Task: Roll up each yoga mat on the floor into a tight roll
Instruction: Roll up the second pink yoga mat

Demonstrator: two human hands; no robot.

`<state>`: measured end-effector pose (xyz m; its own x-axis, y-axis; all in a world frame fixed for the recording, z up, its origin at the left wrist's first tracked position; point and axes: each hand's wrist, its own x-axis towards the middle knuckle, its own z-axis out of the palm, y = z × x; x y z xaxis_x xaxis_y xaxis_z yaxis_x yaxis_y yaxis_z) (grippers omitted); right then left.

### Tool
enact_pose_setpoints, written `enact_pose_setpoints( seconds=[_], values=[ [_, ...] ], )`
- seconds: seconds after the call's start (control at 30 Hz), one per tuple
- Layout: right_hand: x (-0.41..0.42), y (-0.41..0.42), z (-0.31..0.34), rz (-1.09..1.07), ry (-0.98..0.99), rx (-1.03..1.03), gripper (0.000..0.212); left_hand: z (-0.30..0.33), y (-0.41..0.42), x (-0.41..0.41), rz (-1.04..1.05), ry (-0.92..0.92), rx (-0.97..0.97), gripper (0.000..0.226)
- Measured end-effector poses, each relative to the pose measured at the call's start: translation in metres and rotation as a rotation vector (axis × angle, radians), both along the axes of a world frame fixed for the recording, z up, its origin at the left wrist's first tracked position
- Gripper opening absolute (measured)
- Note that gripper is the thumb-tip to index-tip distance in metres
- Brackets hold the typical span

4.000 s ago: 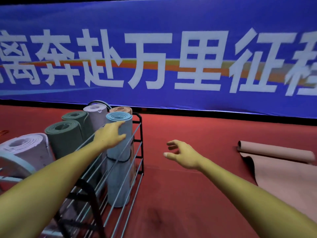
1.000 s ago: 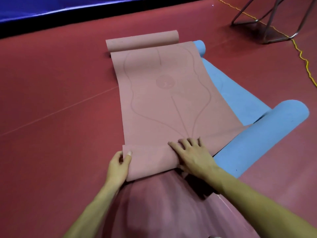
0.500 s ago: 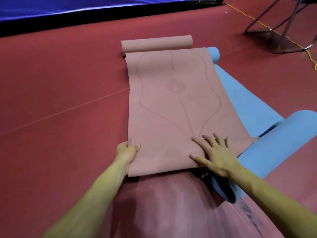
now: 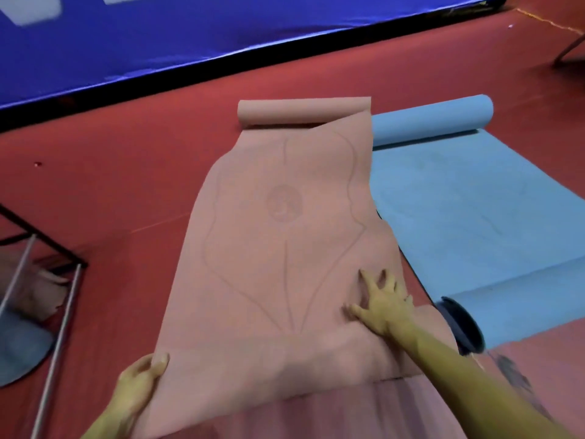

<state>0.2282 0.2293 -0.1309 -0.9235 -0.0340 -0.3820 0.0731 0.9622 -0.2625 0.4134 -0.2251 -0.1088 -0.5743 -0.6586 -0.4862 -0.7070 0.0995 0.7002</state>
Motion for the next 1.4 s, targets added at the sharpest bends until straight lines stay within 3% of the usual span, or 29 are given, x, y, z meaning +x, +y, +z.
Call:
enact_pose_setpoints(
  seconds=[0.2, 0.33, 0.47, 0.6, 0.73, 0.8, 0.9, 0.97, 1.0, 1.07, 1.13, 1.2, 1.3, 1.4],
  values=[
    [-0.032, 0.010, -0.017, -0.256, 0.262, -0.134, 0.090, -0.013, 0.003, -0.035, -0.156, 0.005, -0.020, 0.034],
    [-0.058, 0.014, -0.035, -0.394, 0.111, -0.159, 0.103, -0.030, -0.002, -0.091, -0.150, 0.033, -0.115, 0.062],
    [-0.079, 0.025, -0.045, -0.462, 0.069, -0.010, 0.087, -0.054, -0.017, -0.124, -0.069, -0.059, -0.199, 0.047],
    [-0.113, 0.019, -0.057, -0.433, 0.158, -0.249, 0.058, -0.058, -0.029, -0.132, 0.027, 0.028, -0.275, 0.021],
    [-0.149, -0.043, -0.042, -0.362, 0.325, -0.386, 0.052, -0.056, -0.059, -0.128, 0.173, 0.122, -0.340, 0.023],
    [-0.159, -0.074, -0.034, -0.306, 0.326, -0.365, 0.055, -0.059, -0.080, -0.121, 0.178, 0.076, -0.327, 0.028],
    [-0.149, -0.083, -0.031, -0.270, 0.076, -0.133, 0.061, -0.057, -0.102, -0.111, 0.017, -0.130, -0.326, 0.039],
    [-0.140, -0.066, -0.008, -0.189, -0.105, 0.069, 0.052, -0.046, -0.098, -0.109, -0.123, -0.314, -0.341, 0.072],
    [-0.138, -0.059, 0.010, -0.151, -0.194, 0.107, 0.056, -0.039, -0.092, -0.106, -0.178, -0.368, -0.429, 0.088],
    [-0.142, -0.053, 0.060, -0.048, -0.307, 0.091, 0.077, -0.025, -0.074, -0.098, -0.430, -0.335, -0.713, 0.096],
    [-0.149, -0.059, 0.119, 0.131, -0.228, 0.211, 0.078, -0.012, -0.045, -0.084, -0.793, -0.229, -0.726, 0.096],
    [-0.138, -0.081, 0.186, 0.308, -0.105, 0.302, 0.068, 0.000, -0.008, -0.069, -1.068, -0.258, -0.545, 0.101],
    [-0.097, -0.116, 0.250, 0.530, 0.006, 0.295, 0.057, 0.019, 0.042, -0.034, -1.219, -0.325, -0.480, 0.103],
    [-0.021, -0.141, 0.239, 0.600, -0.020, 0.176, 0.051, 0.030, 0.064, 0.018, -1.301, -0.431, -0.520, 0.094]
  ],
)
